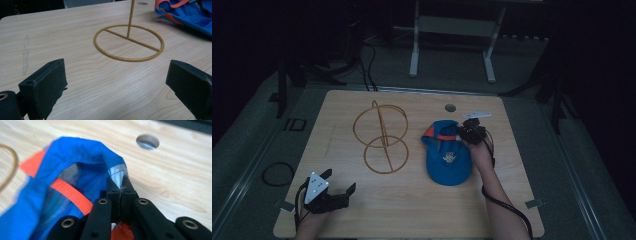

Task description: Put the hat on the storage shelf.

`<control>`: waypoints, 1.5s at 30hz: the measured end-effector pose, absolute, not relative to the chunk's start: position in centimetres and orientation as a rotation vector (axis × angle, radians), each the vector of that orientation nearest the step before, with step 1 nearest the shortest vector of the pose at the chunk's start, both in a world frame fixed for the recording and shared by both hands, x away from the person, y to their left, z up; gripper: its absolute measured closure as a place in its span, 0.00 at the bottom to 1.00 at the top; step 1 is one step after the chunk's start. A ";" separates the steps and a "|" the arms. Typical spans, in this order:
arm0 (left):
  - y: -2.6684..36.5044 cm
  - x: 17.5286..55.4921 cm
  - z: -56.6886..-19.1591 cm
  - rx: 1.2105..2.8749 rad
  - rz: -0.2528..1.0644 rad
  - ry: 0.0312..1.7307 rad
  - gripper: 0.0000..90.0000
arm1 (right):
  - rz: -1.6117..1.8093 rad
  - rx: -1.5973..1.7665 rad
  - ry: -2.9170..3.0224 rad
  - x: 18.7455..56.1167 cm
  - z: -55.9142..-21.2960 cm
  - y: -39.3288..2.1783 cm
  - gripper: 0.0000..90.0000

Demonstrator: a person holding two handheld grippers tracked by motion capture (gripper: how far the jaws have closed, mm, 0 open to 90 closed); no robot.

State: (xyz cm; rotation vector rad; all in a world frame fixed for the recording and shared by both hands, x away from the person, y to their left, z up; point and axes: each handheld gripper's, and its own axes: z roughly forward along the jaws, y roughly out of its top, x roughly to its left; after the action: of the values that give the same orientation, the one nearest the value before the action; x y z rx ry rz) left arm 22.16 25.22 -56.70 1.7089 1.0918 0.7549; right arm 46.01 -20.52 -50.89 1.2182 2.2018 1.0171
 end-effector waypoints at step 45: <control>20.8 23.3 -42.1 1.714 0.714 0.929 0.05 | 1.301 0.909 2.020 35.8 -35.8 -22.9 0.99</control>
State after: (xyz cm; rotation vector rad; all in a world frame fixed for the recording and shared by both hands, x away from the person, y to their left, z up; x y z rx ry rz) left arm 23.33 20.78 -42.08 1.7138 0.9290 0.7144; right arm 35.80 -22.87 -35.80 0.9092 2.0198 1.3015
